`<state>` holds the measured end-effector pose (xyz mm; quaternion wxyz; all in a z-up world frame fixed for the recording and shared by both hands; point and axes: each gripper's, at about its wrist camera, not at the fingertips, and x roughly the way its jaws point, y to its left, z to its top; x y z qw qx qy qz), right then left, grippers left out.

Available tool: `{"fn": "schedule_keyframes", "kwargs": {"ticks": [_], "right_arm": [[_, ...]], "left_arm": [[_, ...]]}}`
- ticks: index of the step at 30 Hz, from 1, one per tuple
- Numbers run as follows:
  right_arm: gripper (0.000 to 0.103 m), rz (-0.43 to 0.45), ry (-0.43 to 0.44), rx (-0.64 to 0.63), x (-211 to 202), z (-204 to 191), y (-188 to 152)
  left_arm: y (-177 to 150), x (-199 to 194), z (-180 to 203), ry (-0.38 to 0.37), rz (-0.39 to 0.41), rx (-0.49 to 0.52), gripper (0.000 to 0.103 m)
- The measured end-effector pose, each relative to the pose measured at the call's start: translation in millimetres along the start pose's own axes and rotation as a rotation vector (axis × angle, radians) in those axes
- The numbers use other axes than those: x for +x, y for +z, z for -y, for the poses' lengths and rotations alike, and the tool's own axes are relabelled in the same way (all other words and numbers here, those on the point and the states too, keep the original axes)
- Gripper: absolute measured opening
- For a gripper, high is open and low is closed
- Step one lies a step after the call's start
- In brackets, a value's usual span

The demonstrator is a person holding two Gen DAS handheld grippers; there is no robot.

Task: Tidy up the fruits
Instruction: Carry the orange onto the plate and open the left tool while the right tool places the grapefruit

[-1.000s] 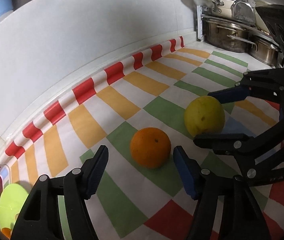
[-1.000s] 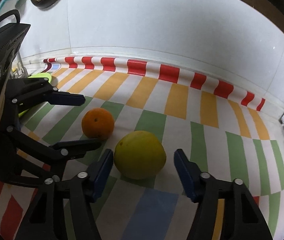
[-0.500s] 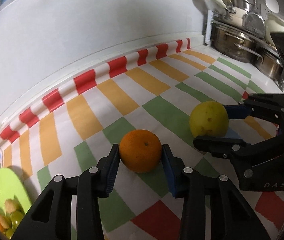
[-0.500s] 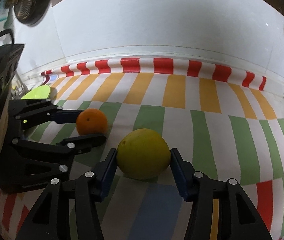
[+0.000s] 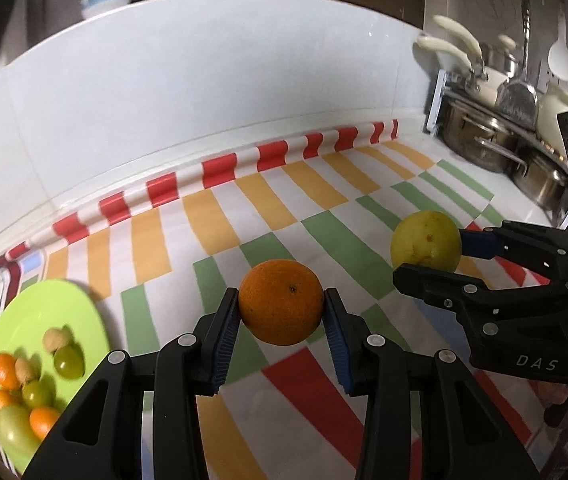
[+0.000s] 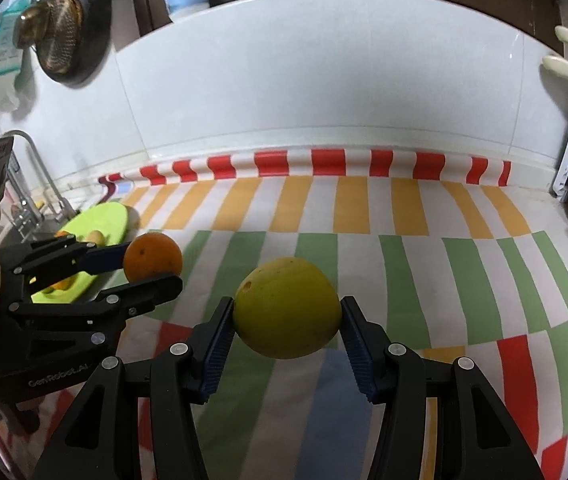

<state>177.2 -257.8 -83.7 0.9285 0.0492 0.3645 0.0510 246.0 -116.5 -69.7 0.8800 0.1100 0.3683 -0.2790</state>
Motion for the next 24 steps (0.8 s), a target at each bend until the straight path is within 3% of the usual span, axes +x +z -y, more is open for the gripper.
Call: {"fn": "schedule_keyframes", "kwargs": {"ticks": [12, 24], "right_arm": [[0.053, 0.056, 0.035, -0.017, -45.2, -42.3, -4.9], [0.053, 0.080, 0.098, -0.086, -63.9, -99.4, -6.1]], "left_arm": [[-25.5, -66.6, -11.5, 0.076, 0.065, -0.093, 0.041], [-59.3, -121.5, -44.6, 0.160, 0.105, -0.156, 0.041]]}}
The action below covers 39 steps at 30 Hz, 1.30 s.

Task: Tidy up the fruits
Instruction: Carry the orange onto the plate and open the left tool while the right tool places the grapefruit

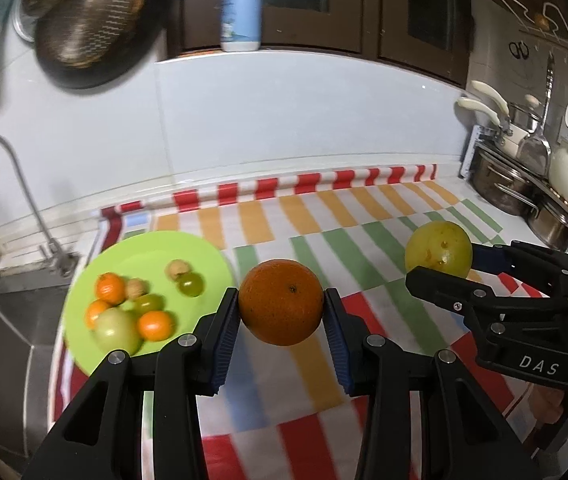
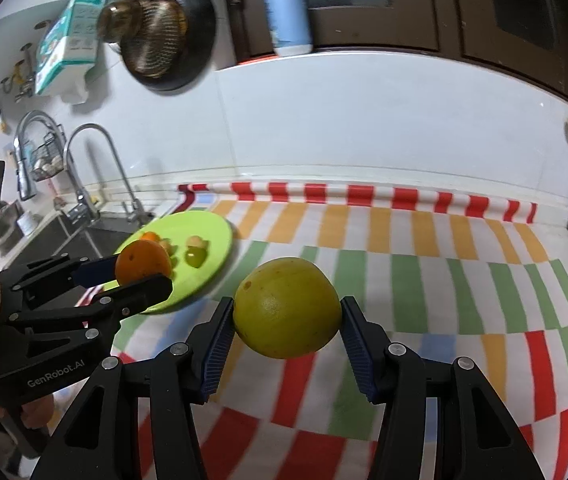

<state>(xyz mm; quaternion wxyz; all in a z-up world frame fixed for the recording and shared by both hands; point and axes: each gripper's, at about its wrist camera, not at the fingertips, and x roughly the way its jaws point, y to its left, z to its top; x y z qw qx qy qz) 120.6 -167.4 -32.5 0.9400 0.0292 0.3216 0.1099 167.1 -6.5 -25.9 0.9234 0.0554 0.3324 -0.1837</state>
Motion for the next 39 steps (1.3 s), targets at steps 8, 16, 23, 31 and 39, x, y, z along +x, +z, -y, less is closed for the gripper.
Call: {"fn": "schedule_keyframes", "kwargs": {"ticks": [8, 16, 23, 31, 39], "right_arm": [[0.053, 0.002, 0.038, -0.026, 7.0, -46.1, 2.8], [0.053, -0.011, 0.053, -0.032, 26.0, -83.5, 6.7], [0.053, -0.027, 0.053, -0.035, 49.9, -107.0, 14.2], [0.053, -0.061, 0.048, -0.037, 82.7, -121.5, 21.9], [0.053, -0.094, 0.044, -0.030, 118.2, -124.2, 28.5]], "left_arm": [[-10.8, -20.1, -39.9, 0.039, 0.005, -0.010, 0.041], [-15.9, -26.6, -83.4, 0.057, 0.007, -0.004, 0.041], [-15.0, -16.3, -113.8, 0.061, -0.004, 0.000, 0.041], [-9.8, 12.6, -139.6, 0.053, -0.031, 0.016, 0.041], [-5.3, 45.4, -155.2, 0.031, -0.060, 0.020, 0.041]]}}
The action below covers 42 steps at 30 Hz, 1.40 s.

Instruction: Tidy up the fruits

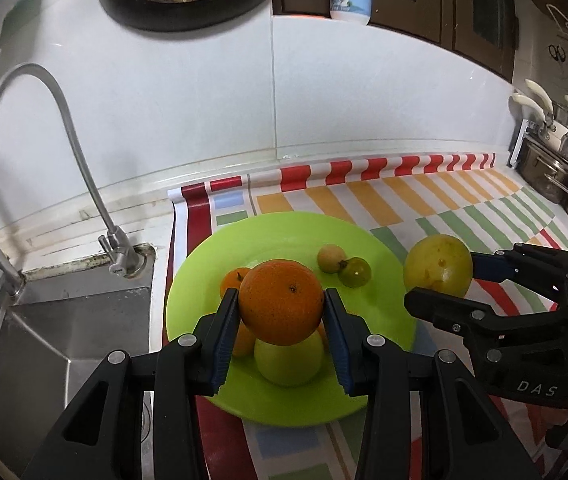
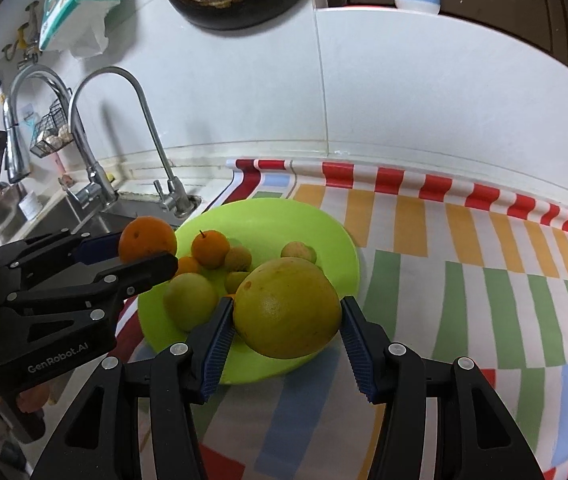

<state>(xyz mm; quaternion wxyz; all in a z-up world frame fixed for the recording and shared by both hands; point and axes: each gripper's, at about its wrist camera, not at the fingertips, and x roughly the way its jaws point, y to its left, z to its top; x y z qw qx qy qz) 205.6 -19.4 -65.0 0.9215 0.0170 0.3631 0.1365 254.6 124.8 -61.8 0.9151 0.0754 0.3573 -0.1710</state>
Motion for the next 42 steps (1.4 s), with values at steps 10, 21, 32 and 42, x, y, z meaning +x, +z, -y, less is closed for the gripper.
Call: {"fn": "schedule_keyframes", "kwargs": {"ticks": [10, 21, 32, 42], "right_arm": [[0.054, -0.047, 0.010, 0.013, 36.1, 4.0, 4.5], [0.062, 0.039, -0.075, -0.002, 4.6, 3.3, 6.8], [0.076, 0.118, -0.178, 0.070, -60.4, 7.9, -14.1], [0.085, 0.155, -0.207, 0.063, -116.2, 7.8, -39.3]], "left_arm": [[3.7, 25.0, -5.4, -0.029, -0.035, 0.010, 0.042], [1.6, -8.5, -2.5, 0.016, 0.040, -0.008, 0.057], [-12.3, -60.4, 20.1, 0.035, 0.095, -0.041, 0.065], [-35.1, -111.1, 51.9, 0.099, 0.157, -0.058, 0.083]]}}
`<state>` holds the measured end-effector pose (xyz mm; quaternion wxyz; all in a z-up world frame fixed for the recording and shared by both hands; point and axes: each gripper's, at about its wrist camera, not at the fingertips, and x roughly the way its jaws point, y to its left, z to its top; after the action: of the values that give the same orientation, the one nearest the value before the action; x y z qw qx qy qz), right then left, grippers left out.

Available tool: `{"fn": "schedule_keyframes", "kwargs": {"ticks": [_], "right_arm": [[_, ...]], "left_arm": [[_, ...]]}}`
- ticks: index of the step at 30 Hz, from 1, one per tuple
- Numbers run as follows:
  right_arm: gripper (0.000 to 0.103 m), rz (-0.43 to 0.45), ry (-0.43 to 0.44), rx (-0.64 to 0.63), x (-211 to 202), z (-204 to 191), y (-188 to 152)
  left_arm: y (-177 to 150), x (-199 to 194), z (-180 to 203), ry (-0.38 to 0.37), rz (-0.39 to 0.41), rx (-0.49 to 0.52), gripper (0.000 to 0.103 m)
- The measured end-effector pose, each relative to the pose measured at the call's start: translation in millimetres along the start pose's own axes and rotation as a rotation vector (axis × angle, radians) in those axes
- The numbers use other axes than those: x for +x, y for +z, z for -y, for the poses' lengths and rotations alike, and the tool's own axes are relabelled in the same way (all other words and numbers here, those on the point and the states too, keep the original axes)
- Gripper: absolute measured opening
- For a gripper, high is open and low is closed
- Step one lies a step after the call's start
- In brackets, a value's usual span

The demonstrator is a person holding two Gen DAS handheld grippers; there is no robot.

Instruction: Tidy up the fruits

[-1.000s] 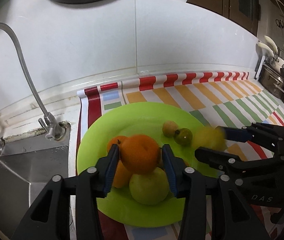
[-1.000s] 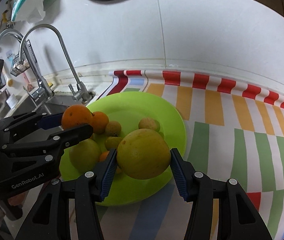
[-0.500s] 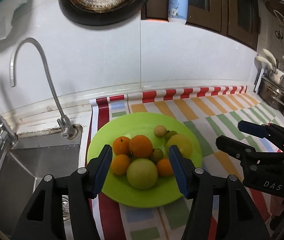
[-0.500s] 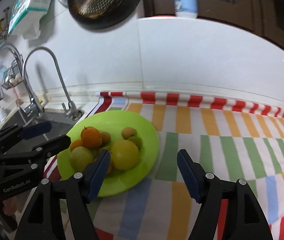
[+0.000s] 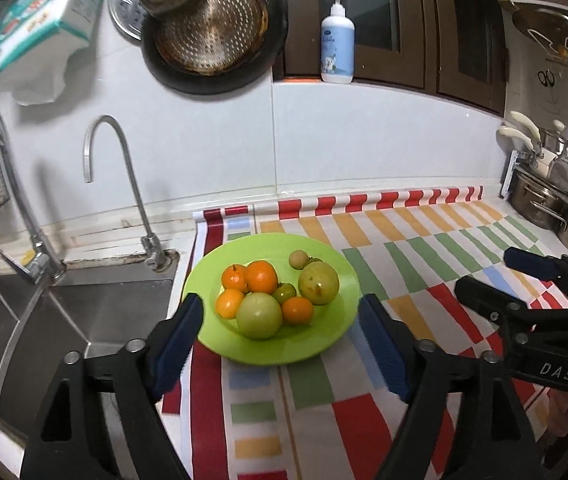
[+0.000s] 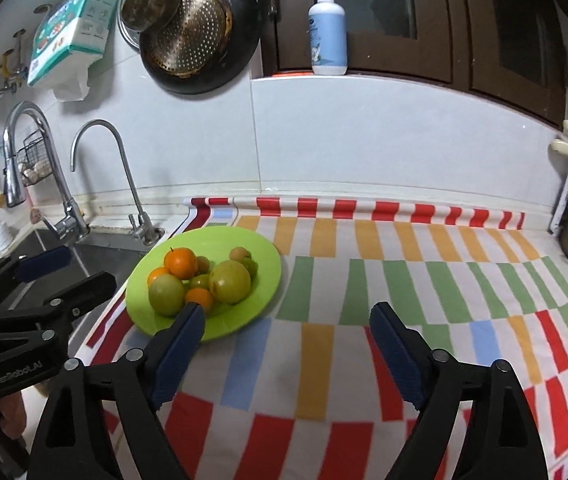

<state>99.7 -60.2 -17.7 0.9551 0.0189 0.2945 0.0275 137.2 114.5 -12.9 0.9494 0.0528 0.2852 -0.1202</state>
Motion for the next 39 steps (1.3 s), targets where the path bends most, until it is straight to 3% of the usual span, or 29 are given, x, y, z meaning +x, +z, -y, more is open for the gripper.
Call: {"fn": "schedule_keyframes", "kwargs": {"ticks": [5, 11, 39], "right_arm": [[0.092, 0.020, -0.010, 0.011, -25.6, 12.1, -11.7], [0.092, 0.026, -0.012, 0.000, -53.1, 20.4, -25.4], [0.095, 0.117, -0.004, -0.010, -173.2, 40.3, -77.2]], "left_arm": [[-14.2, -26.0, 11.7, 0.035, 0.023, -0.021, 0.093], [-25.0, -51.2, 26.3, 0.069, 0.036, -0.041, 0.103], [-64.2, -161.6, 79.3, 0.099, 0.098, -0.041, 0.103]]}}
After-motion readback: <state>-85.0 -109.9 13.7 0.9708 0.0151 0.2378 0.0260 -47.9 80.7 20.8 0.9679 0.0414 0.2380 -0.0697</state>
